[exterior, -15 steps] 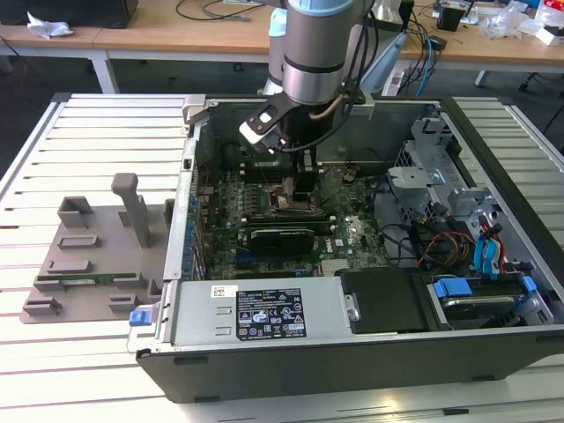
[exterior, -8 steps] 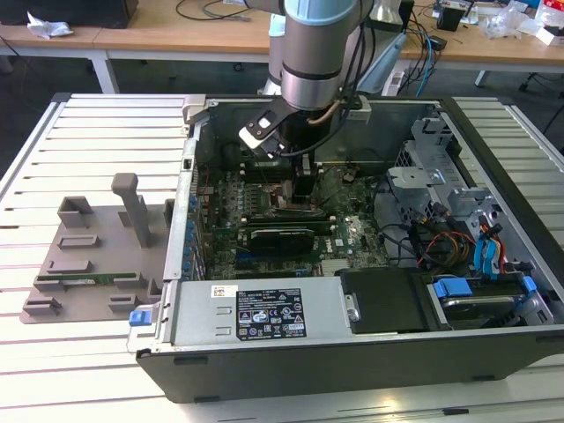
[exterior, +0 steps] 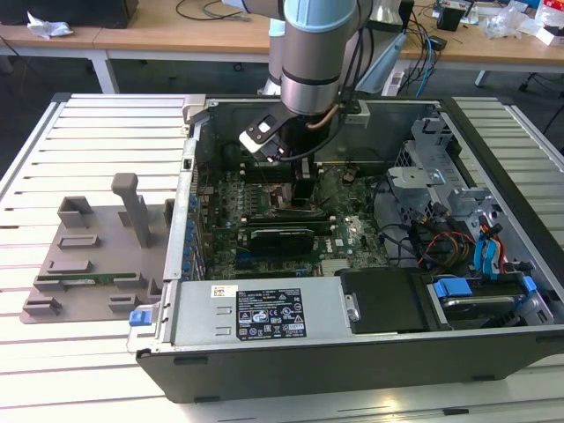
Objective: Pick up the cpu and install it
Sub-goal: 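Place the cpu into insertion slot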
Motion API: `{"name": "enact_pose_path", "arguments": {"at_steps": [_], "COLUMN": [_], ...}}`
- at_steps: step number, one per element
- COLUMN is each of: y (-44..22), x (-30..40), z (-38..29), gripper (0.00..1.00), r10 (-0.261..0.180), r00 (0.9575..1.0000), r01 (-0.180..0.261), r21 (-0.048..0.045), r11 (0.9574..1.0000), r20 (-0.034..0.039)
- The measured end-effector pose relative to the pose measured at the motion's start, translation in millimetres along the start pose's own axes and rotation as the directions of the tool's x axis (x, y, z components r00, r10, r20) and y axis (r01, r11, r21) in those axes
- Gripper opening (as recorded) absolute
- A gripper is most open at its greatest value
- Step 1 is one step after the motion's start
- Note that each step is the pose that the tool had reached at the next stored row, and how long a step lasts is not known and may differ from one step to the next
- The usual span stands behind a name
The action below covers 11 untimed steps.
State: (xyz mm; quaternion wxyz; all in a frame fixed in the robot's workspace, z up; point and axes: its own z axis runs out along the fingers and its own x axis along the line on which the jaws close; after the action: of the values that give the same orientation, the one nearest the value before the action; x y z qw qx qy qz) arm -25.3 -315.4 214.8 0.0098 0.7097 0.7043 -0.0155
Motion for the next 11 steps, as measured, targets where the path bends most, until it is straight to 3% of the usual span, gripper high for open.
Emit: {"name": "enact_pose_path", "arguments": {"at_steps": [11], "y": [-1.9], "x": [4.7], "z": [10.9], "gripper": [0.55], "r10": [-0.001], "r00": [1.0000], "r01": [0.001], "r21": [-0.0002], "r11": [1.0000], "r20": [-0.0001]}}
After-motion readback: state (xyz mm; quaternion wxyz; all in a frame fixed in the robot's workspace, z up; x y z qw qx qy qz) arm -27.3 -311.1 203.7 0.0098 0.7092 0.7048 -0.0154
